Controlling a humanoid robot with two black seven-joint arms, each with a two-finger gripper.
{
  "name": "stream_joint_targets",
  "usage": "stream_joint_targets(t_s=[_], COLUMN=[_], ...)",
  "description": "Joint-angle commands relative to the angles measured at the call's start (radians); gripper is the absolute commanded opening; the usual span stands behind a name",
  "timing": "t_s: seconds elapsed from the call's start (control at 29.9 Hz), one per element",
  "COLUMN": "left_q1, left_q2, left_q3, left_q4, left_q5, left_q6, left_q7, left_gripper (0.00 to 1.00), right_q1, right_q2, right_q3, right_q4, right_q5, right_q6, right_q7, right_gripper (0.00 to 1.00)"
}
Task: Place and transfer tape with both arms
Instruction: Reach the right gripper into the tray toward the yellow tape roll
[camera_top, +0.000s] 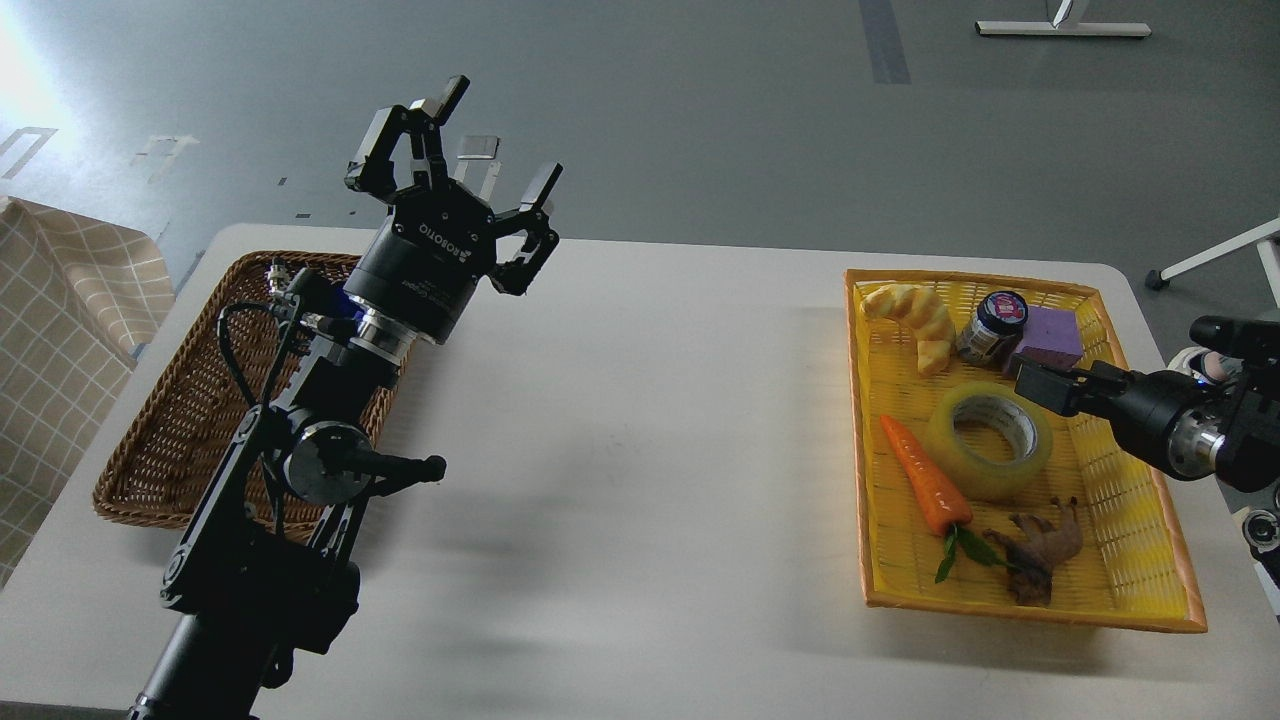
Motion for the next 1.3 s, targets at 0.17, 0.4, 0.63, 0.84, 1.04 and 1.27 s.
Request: stream_joint_targets(t_s=[0.17, 0.4, 0.63, 0.84, 1.04, 1.27], left_q1=[0.014, 0.015, 0.023, 0.018, 0.020, 0.023], left_q2=[0.000, 0.000, 0.000, 0.000, 0.000, 0.000], left_q3=[0.000, 0.000, 0.000, 0.000, 0.000, 0.000], left_q4=[-0.022, -0.035, -0.033, -0.032, -0.032, -0.032], left_q5=[0.000, -0.002, -0.002, -0.003, -0.003, -0.002], left_q6=[0.028, 0.037, 0.036, 0.031, 0.029, 0.028], left_q7=[0.005, 0.008, 0.005, 0.005, 0.005, 0.003], left_gripper=[0.98, 0.98, 0.98, 0.98, 0.98, 0.98], right_q1=[-0.006, -0.001, -0.003, -0.010, -0.027, -0.040], right_q2=[0.000, -0.009, -0.026, -0.006, 0.026, 0.037], right_q3=[-0.002, -0.057, -0.078, -0.081, -0.080, -0.081], right_q4=[-0.006, 0.011, 0.009, 0.000, -0.008, -0.008], right_q5=[-0.018, -0.021, -0.028, -0.082, -0.082, -0.082], right_q6=[0.001, 0.001, -0.002, -0.013, -0.015, -0.016], right_q7=[0.002, 0.005, 0.008, 0.008, 0.006, 0.005], right_gripper=[0.97, 0.96, 0.95, 0.93, 0.84, 0.84])
